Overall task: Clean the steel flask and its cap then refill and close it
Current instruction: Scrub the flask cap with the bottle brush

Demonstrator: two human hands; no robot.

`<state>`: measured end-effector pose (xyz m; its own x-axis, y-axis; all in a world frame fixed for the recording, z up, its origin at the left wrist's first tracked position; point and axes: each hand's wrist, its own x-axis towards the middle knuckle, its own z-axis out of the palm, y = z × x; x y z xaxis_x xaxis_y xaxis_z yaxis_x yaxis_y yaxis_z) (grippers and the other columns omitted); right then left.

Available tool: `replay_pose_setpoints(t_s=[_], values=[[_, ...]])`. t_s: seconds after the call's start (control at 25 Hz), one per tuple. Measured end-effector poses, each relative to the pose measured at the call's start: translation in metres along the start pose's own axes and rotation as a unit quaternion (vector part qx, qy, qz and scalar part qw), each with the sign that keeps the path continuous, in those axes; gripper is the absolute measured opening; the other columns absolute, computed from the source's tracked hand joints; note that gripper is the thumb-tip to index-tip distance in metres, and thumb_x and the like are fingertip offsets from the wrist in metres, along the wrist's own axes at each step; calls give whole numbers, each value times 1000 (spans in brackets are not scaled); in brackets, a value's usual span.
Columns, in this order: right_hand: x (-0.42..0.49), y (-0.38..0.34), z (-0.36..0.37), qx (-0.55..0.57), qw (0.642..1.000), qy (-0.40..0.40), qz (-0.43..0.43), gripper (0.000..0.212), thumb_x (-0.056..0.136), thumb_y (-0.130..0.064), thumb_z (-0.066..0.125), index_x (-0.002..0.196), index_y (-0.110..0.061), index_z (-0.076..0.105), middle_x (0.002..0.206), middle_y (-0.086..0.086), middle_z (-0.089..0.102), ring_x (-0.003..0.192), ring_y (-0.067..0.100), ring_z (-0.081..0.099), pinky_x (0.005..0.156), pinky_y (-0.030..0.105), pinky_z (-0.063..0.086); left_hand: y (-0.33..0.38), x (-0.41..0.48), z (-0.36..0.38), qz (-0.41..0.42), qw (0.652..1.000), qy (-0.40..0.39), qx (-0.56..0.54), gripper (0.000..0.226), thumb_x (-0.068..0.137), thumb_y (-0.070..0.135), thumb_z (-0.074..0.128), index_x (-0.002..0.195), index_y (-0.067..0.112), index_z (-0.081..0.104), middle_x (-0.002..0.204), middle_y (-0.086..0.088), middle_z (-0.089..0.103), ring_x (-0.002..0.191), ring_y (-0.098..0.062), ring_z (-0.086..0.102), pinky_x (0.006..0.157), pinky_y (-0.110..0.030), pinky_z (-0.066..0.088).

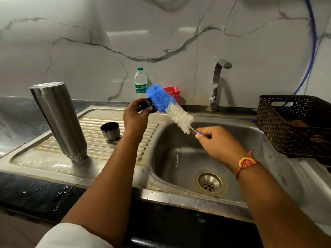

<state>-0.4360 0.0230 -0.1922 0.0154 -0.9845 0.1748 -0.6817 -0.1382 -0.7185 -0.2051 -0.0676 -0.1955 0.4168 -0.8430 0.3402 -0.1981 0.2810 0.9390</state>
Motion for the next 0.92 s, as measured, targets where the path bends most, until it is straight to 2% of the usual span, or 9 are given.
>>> replay_pose_setpoints(t_s=[0.2,0.32,0.44,0.56,0.64,0.72,0.8,0.84,0.92], values=[[0,-1,0,-7,1000,-6,-4,34,100,-26,52,133,-23,60,122,1,66,105,17,59,95,31,47,3,-6,5,29,998,-32,43,40,88,7,77,125,18,69,117,3,71,108,-8,64,98,-31,52],[-1,-1,0,-12,1000,-24,-5,32,101,-26,51,131,-23,62,107,-2,66,91,13,56,85,30,46,4,-3,-1,22,1000,4,20,40,88,6,76,124,21,68,117,2,69,109,-11,64,99,-31,52],[0,-2,0,-24,999,-20,3,32,101,-26,50,131,-23,62,104,-1,65,93,17,58,86,33,48,6,-9,3,54,995,-41,73,41,88,7,76,127,18,67,122,1,69,112,-10,62,96,-24,48],[-1,-1,0,-25,999,-27,8,32,101,-28,50,130,-25,63,99,-4,65,85,13,55,76,26,44,7,-5,0,47,998,5,44,41,88,6,76,126,19,68,122,0,69,113,-12,63,100,-28,50],[-4,-4,1,-30,999,-38,2,30,101,-27,49,128,-25,64,100,-1,67,86,15,58,77,30,48,6,-5,-1,56,996,6,67,42,87,7,77,126,19,67,122,1,69,113,-12,63,101,-29,50],[-5,-7,4,-24,999,-27,0,29,102,-26,49,125,-23,66,100,2,69,89,19,61,83,36,52,7,-9,2,60,995,-20,79,40,88,8,77,125,20,67,119,3,68,110,-10,62,95,-23,48],[-4,-9,4,9,1000,-6,12,29,102,-24,49,125,-21,66,104,5,69,94,21,62,87,36,51,9,-8,3,26,1000,7,10,35,90,11,76,123,20,66,115,5,68,106,-8,64,92,-20,49],[-4,-8,3,22,1000,-2,17,28,101,-24,50,123,-19,67,101,6,69,91,21,62,84,35,50,8,-4,2,-5,998,29,-50,33,91,14,75,122,18,66,114,4,69,105,-9,66,93,-22,52],[-6,-7,1,53,998,-19,39,24,101,-24,51,111,-16,71,82,7,63,70,19,55,64,31,45,7,1,-4,-75,974,57,-205,31,94,14,72,124,9,64,119,-7,70,110,-19,69,99,-31,56]])
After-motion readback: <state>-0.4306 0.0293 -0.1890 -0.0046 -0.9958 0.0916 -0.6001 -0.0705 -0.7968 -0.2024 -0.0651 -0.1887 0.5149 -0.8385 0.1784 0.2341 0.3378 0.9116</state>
